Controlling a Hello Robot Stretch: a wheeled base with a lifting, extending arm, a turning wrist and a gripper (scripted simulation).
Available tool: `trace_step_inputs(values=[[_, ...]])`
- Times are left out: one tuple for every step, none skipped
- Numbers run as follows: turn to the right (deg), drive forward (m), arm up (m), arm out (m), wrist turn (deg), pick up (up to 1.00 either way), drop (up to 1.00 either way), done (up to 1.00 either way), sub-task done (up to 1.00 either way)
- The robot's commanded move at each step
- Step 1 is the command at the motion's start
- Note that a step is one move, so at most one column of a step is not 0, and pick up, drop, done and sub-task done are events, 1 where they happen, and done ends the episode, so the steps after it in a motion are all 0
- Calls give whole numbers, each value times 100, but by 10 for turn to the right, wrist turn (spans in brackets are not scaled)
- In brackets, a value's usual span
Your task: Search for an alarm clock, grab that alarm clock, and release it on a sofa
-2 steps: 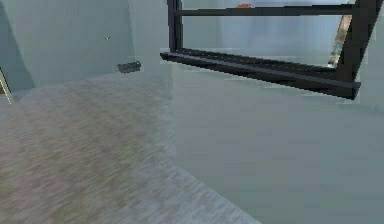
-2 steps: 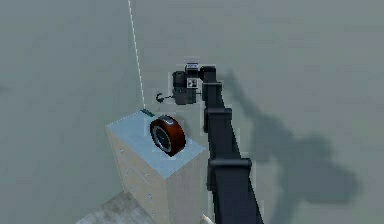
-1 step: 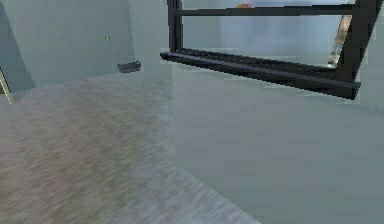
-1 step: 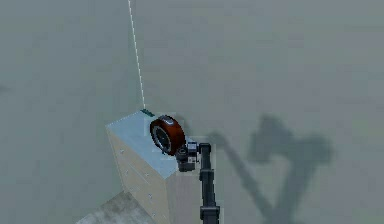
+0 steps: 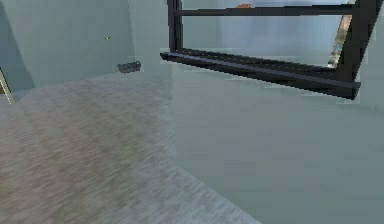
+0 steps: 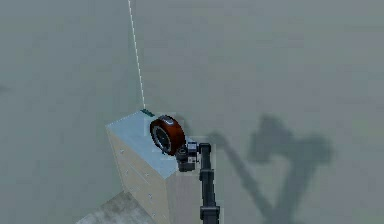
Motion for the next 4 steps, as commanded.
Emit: trace_step_inputs(values=[[0, 0, 10, 0, 0, 0, 0, 0, 0], [0, 0, 26, 0, 0, 0, 0, 0, 0], [0, 0, 0, 0, -450, 0, 0, 0, 0], [0, 0, 0, 0, -450, 0, 0, 0, 0]])
